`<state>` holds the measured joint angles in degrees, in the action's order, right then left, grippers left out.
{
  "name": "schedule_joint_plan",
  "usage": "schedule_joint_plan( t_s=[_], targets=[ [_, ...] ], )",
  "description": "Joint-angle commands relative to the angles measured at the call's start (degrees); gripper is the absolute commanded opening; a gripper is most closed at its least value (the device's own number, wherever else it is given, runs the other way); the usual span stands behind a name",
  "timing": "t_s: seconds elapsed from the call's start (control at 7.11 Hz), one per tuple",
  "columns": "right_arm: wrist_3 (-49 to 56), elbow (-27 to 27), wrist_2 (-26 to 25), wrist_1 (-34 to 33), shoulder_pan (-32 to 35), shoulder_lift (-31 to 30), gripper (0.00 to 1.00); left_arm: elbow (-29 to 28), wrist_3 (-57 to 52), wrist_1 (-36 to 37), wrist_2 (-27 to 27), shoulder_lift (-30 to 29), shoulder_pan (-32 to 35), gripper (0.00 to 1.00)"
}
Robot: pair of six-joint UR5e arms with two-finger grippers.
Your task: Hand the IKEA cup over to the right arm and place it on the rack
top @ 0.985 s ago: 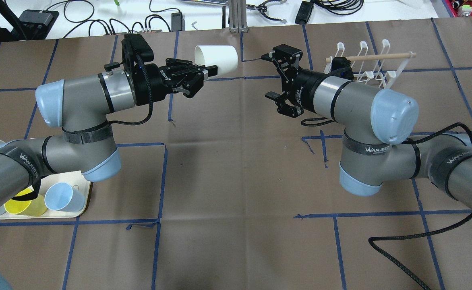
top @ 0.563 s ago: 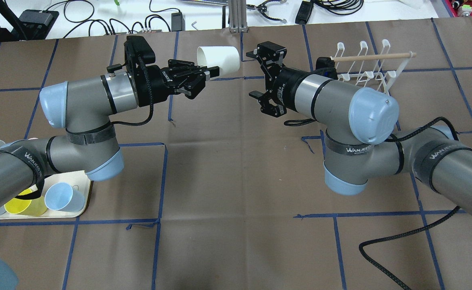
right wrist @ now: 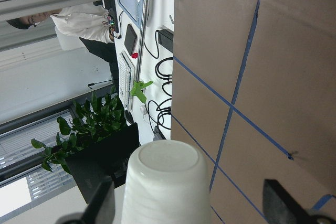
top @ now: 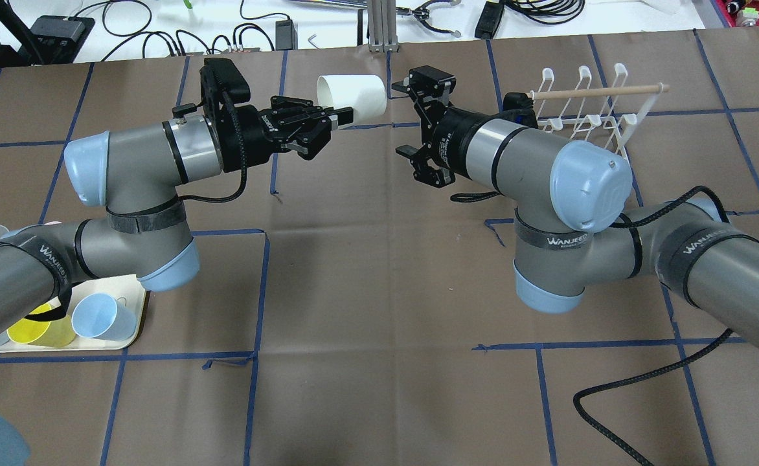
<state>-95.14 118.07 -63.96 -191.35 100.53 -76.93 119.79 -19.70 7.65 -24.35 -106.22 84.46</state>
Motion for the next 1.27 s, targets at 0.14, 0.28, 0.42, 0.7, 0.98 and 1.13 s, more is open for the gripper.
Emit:
schedule_joint_plan(
  t_s=[0.14,0.28,0.42,0.7,0.98,1.13],
  targets=[
    [-1.8,-5.0,-2.6,0.1,2.9,3.8,0.99,0.0,0.0,0.0,0.0,0.0,0.0,0.06],
    [-1.8,-5.7,-2.7,0.1,3.1,4.3,0.99,0.0,0.1,0.0,0.0,0.0,0.0,0.06],
    [-1.8,-6.4,-2.7,0.1,3.1,4.7,0.99,0.0,0.1,0.0,0.0,0.0,0.0,0.06],
    [-1.8,-8.0,-2.9,0.1,3.4,6.5,0.99,-0.1,0.2,0.0,0.0,-0.2,0.0,0.06],
    [-1.8,-8.1,-2.9,0.1,3.8,7.2,0.99,-0.2,0.2,0.0,0.0,-0.4,0.0,0.06],
    [-1.8,-8.0,-2.9,0.1,3.9,7.2,0.99,-0.2,0.8,0.0,0.0,-0.4,0.0,0.06]
  ],
)
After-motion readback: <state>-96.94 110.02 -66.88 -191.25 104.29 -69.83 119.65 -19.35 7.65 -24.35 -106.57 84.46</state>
